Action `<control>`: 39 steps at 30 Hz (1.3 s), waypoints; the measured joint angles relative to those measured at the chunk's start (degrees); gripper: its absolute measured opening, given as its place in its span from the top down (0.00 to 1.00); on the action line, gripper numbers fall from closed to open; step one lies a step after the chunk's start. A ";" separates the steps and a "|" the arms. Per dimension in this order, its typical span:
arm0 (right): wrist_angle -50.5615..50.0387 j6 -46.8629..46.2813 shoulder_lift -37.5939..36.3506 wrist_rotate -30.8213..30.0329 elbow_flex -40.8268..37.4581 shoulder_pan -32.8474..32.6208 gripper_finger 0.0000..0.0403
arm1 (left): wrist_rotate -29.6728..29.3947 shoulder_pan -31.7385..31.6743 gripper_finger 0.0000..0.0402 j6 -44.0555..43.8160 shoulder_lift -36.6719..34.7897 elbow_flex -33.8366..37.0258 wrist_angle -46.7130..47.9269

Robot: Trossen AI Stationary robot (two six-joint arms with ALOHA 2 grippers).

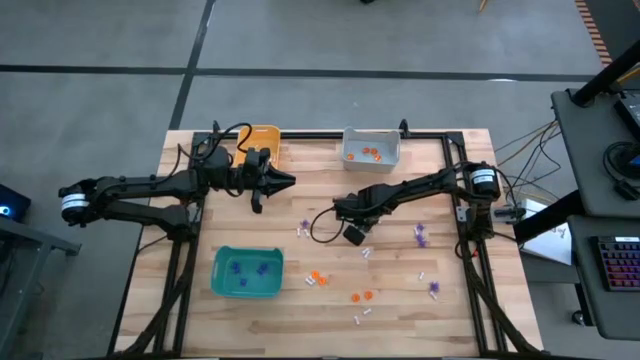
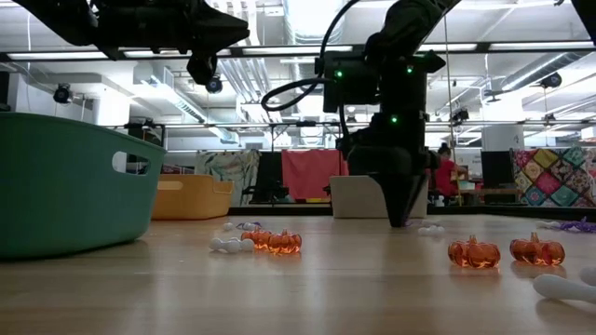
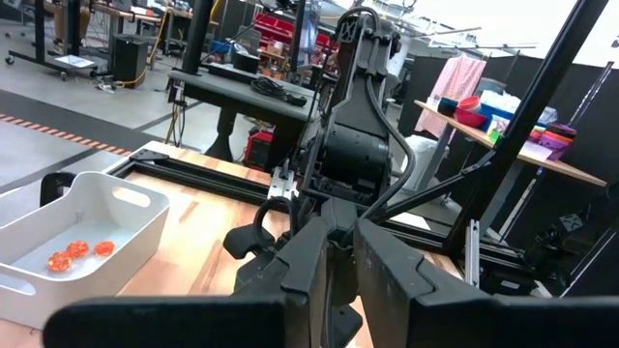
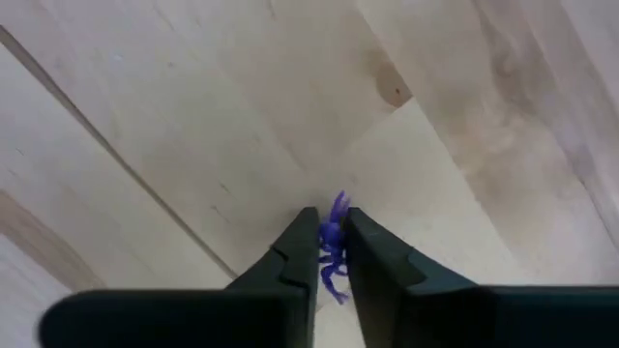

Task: Sort Halloween decoration
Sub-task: Put the blue spider toy into the green bin

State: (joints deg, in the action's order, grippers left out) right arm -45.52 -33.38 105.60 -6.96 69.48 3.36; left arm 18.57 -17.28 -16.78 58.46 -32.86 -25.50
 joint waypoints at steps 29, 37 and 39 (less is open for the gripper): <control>49.50 18.54 -1.67 11.63 4.27 -1.29 0.97 | 4.98 -0.02 0.90 3.72 -0.88 -7.14 7.26; 64.51 24.09 1.85 14.79 4.25 -2.77 0.97 | 4.48 -0.07 0.90 11.25 -0.96 -15.72 23.79; 68.04 25.11 3.33 14.96 4.30 -3.22 0.97 | 3.46 -0.07 0.90 12.87 -1.01 -17.99 27.98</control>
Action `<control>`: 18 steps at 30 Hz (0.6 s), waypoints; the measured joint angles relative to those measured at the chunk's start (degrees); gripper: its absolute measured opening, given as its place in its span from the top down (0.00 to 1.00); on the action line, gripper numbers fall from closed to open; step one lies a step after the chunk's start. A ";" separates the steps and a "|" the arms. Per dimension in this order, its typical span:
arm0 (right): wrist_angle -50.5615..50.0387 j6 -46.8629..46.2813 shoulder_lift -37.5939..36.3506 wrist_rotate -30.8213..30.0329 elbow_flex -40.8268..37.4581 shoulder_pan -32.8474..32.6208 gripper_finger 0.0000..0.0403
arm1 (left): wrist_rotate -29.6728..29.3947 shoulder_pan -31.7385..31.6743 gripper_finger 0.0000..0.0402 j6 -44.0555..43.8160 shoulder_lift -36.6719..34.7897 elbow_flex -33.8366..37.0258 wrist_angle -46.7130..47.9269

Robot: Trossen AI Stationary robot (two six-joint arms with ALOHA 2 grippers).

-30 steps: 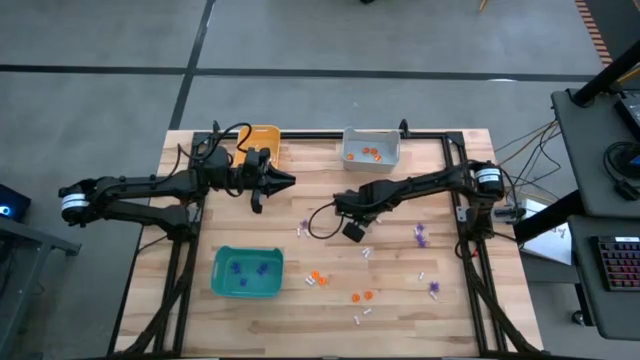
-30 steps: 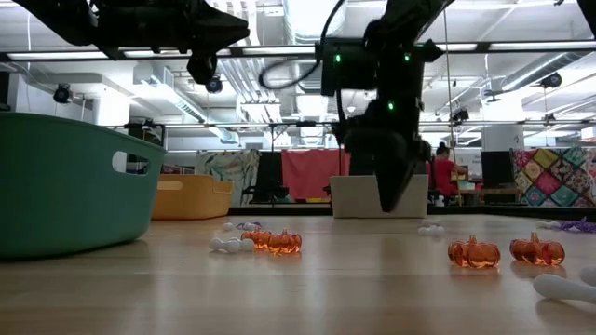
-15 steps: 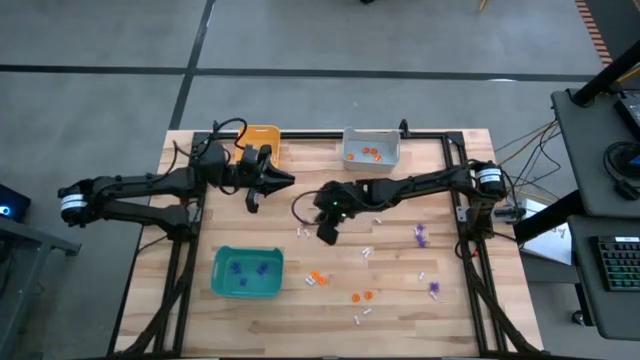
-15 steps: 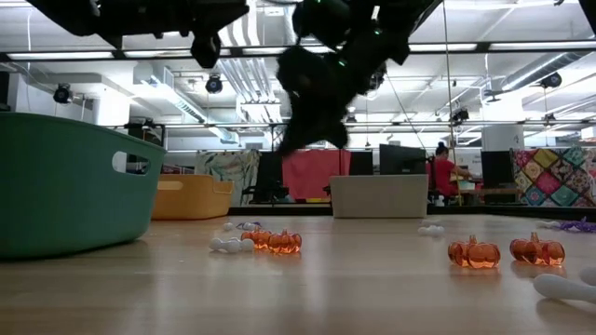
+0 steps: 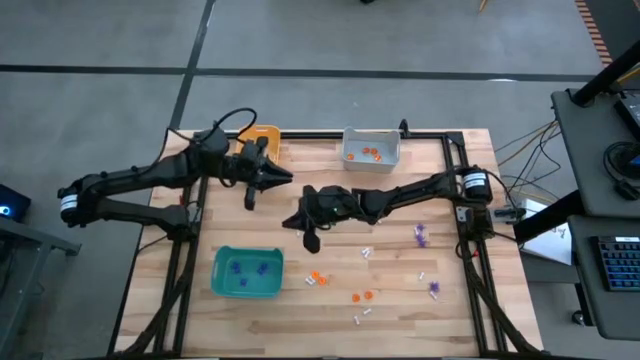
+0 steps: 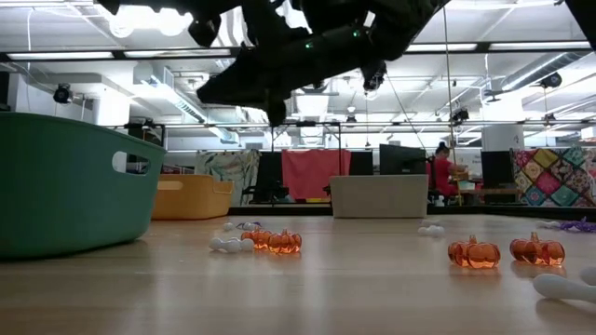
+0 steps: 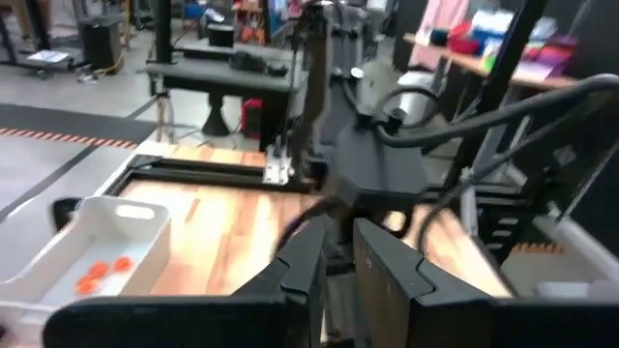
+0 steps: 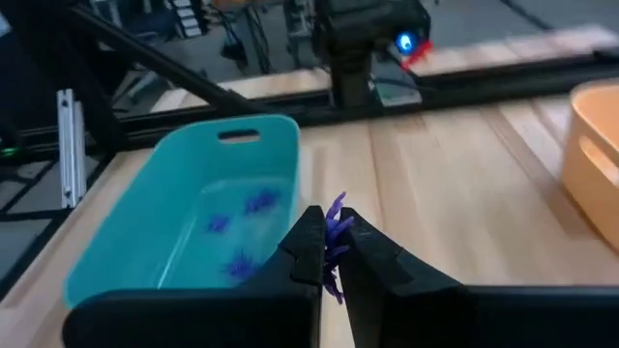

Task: Sort Halloween decoration
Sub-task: Put the blue spider toy into the green bin

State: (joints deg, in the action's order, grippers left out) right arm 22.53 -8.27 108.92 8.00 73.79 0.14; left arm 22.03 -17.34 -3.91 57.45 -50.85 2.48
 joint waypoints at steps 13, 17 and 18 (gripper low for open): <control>12.87 3.36 11.38 10.71 5.14 -1.55 0.97 | -3.60 -0.02 0.90 4.05 -0.17 -5.92 9.68; 12.89 4.24 15.81 14.12 9.99 -2.29 0.97 | -3.62 0.00 0.90 3.82 -0.21 -5.92 9.95; 12.85 4.58 16.85 15.16 11.18 -2.50 0.97 | -3.62 0.00 0.90 3.71 -0.21 -5.92 10.14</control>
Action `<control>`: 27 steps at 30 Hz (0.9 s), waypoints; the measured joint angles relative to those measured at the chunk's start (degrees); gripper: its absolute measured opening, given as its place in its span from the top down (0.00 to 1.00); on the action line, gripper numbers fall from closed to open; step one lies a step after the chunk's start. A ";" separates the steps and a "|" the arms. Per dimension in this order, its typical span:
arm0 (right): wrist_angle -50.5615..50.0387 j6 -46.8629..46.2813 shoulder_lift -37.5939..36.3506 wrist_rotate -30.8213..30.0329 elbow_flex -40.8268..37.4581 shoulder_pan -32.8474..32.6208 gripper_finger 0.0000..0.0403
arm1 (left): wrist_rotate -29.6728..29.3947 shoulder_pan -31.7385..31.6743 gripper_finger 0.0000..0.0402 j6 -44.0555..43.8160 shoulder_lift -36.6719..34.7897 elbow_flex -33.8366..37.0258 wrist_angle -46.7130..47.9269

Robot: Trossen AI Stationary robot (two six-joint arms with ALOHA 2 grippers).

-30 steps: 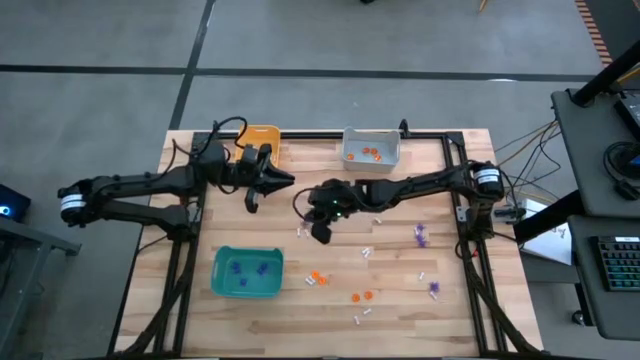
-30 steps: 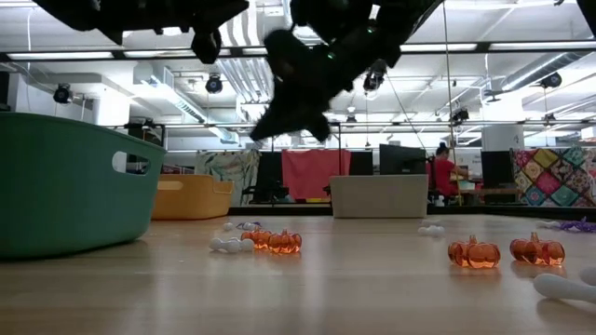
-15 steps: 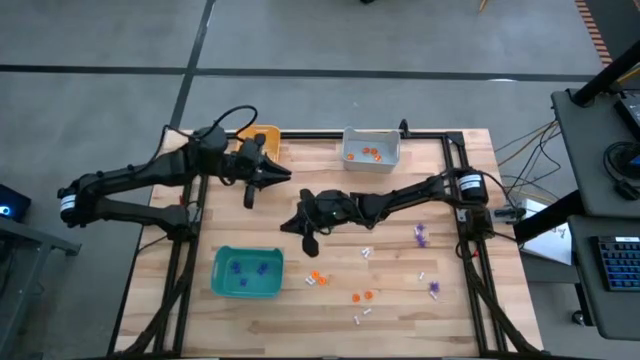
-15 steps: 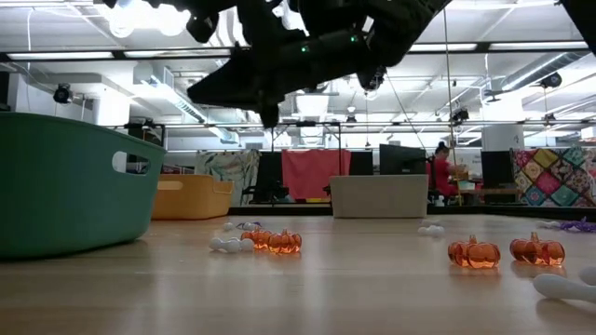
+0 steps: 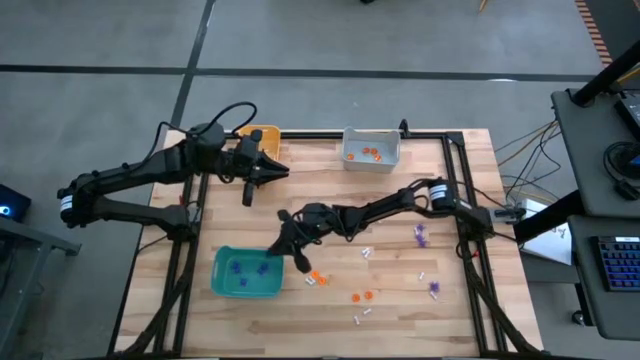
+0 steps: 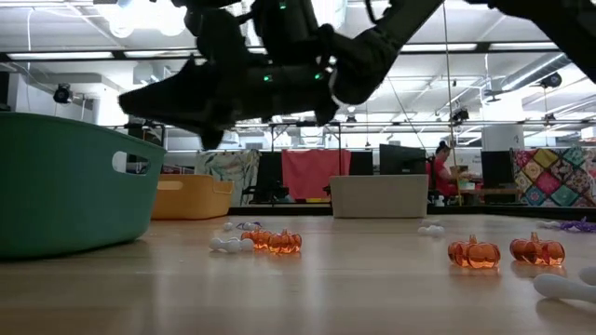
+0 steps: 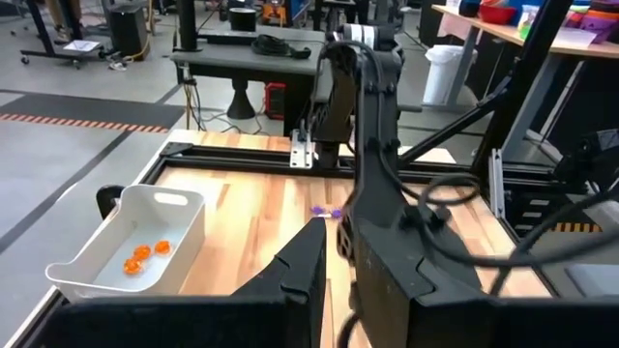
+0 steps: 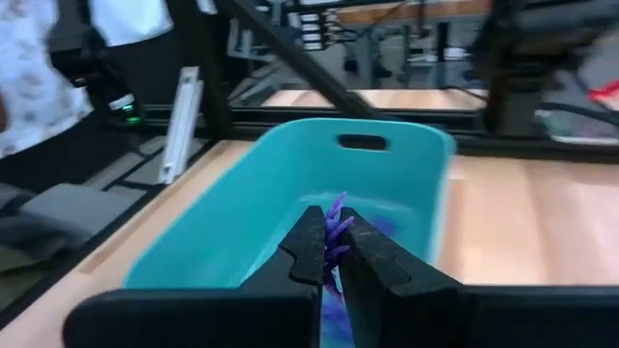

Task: Sort Halloween decoration
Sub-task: Put the blue spider toy into the green bin, then put the white bone toy into the orange bin

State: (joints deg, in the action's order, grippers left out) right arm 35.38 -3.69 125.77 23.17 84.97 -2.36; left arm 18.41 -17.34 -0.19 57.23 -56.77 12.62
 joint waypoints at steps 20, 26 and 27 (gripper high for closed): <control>-2.28 -0.89 2.52 1.29 3.70 -0.90 0.85 | 0.00 0.00 0.90 -0.32 0.17 0.00 0.07; -2.22 -1.16 2.45 1.28 3.67 -0.73 0.70 | 0.00 0.00 0.90 -0.32 0.17 0.00 0.09; -2.23 -1.14 2.45 1.28 3.67 -0.71 0.69 | 0.00 0.00 0.90 -0.34 0.17 -0.02 0.09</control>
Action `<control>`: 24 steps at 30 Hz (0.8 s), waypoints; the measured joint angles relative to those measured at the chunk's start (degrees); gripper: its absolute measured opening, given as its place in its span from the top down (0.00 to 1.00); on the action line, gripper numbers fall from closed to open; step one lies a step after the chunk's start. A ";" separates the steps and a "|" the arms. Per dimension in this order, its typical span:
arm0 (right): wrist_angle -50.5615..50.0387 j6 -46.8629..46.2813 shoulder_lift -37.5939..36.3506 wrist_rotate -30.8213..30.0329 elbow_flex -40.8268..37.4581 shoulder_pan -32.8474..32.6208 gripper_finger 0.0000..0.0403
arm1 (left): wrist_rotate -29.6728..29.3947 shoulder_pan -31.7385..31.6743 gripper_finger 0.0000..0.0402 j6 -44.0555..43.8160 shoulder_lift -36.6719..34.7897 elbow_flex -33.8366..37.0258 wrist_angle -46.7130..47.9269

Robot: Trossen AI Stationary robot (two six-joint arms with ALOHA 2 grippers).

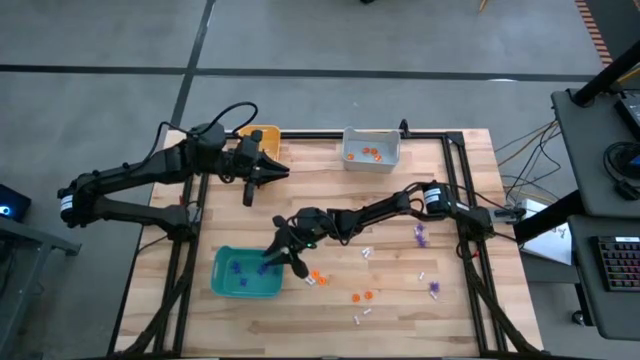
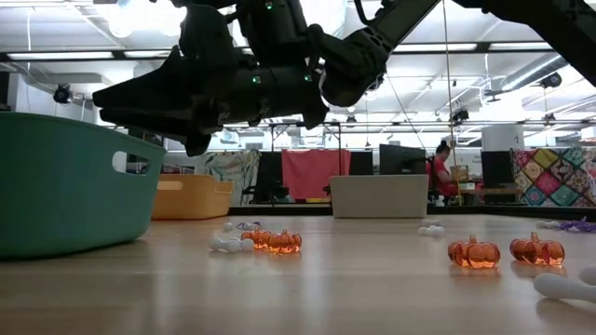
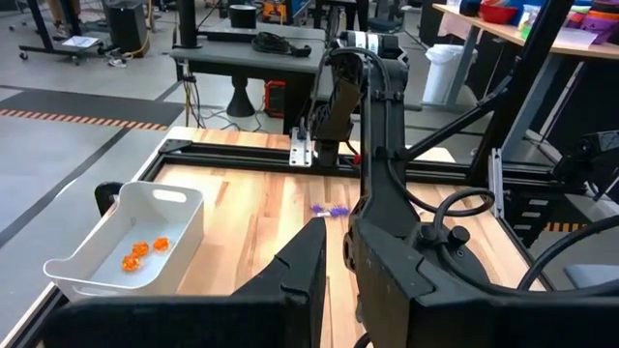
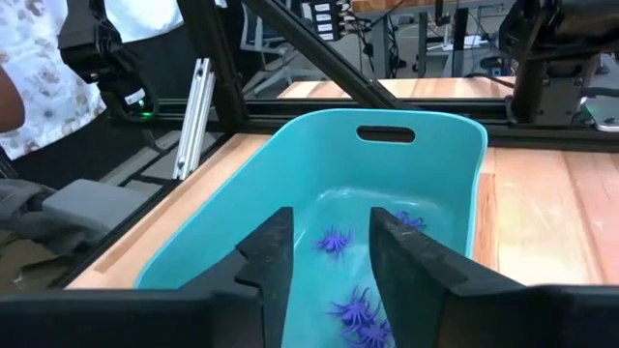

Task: Sort Halloween decoration
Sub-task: Put the white bone toy into the orange bin

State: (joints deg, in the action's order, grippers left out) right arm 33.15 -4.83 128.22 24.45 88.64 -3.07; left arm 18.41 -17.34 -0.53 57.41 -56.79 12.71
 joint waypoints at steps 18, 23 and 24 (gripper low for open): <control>-33.89 6.60 -12.79 -0.35 -0.02 0.09 0.72 | -0.02 0.00 0.90 0.00 2.85 0.02 0.37; -49.60 6.59 -16.87 -0.48 -0.02 0.02 0.74 | -0.01 0.00 0.90 0.00 3.69 0.02 0.39; -52.87 6.61 -17.56 -0.50 -0.02 0.00 0.74 | -0.01 0.00 0.90 -0.03 3.77 0.02 0.42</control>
State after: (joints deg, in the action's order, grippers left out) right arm -19.73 1.78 110.66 23.94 88.62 -3.07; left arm 18.40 -17.34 -0.56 61.17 -56.77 13.13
